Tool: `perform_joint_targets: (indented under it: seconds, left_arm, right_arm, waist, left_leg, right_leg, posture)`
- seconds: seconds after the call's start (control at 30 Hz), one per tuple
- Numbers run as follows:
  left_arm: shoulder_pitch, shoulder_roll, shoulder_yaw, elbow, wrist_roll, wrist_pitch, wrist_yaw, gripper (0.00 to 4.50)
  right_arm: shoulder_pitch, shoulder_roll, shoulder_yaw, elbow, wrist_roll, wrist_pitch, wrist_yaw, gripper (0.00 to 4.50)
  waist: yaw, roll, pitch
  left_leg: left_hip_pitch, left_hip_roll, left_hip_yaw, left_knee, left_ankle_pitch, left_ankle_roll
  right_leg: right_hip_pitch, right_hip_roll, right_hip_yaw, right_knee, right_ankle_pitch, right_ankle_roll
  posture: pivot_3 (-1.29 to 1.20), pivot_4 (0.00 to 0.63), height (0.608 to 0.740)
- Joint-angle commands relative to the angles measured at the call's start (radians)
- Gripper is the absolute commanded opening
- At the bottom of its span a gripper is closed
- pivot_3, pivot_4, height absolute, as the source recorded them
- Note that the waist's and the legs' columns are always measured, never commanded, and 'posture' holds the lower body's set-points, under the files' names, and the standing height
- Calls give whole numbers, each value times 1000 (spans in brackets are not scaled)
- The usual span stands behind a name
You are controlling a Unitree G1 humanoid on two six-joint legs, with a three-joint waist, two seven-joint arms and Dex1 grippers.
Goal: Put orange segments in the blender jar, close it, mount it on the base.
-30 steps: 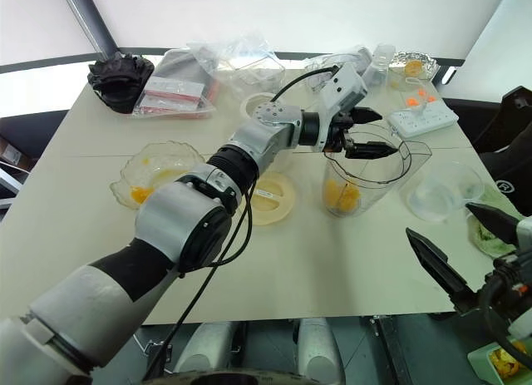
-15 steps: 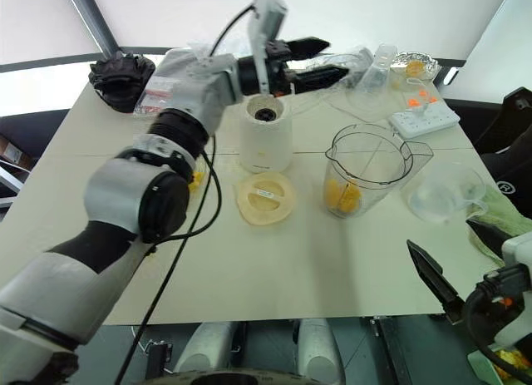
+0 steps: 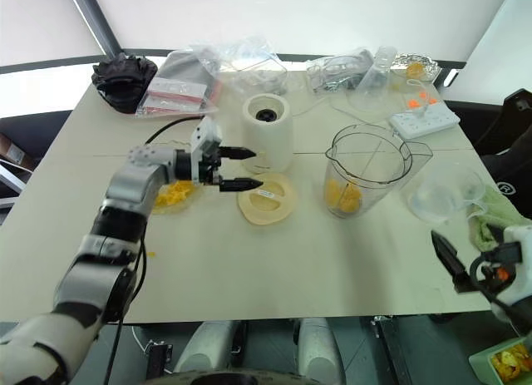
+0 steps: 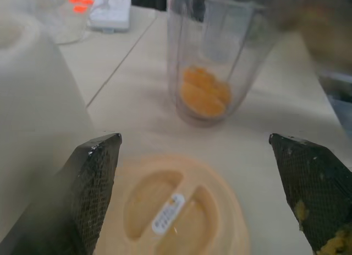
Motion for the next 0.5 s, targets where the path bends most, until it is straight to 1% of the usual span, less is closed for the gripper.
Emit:
perform_joint_targets:
  seconds: [0.03, 0.2, 0.3, 0.37, 0.5]
  left_arm:
    - [63, 11, -17, -157, -38, 66, 52, 4477]
    - [133, 23, -36, -260, -57, 103, 102, 4477]
    - [157, 25, -44, -302, -68, 115, 129, 4477]
    - [166, 22, -49, -315, -66, 114, 160, 4477]
    - [166, 23, -59, -312, -70, 101, 198, 4477]
  right_arm:
    - [-91, 6, 29, 70, -40, 37, -10, 4500]
    - [-202, 0, 70, 184, -112, 87, 2, 4500]
    - [-273, -5, 105, 280, -189, 108, -6, 4500]
    - [-347, 2, 137, 370, -247, 104, -28, 4500]
    - [-466, 35, 151, 494, -292, 122, -52, 4500]
  waist:
    - [-1, 1, -1]
    - [-5, 2, -1]
    - [-6, 3, -2]
    - [-6, 3, -2]
    - [-7, 4, -2]
  left_leg:
    - [0, 0, 0, 0, 0, 0]
    - [1, 0, 0, 0, 0, 0]
    - [2, -1, 0, 0, 0, 0]
    - [3, -1, 0, 0, 0, 0]
    - [8, -2, 1, -1, 0, 0]
  right_leg:
    - [0, 0, 0, 0, 0, 0]
    - [1, 1, 0, 0, 0, 0]
    - [1, 1, 0, 1, 0, 0]
    - [2, 1, 0, 1, 0, 0]
    - [6, 1, 0, 0, 0, 0]
  posture:
    - [0, 150, 740]
    - [0, 150, 740]
    - [0, 150, 740]
    - [0, 150, 740]
    - [0, 150, 740]
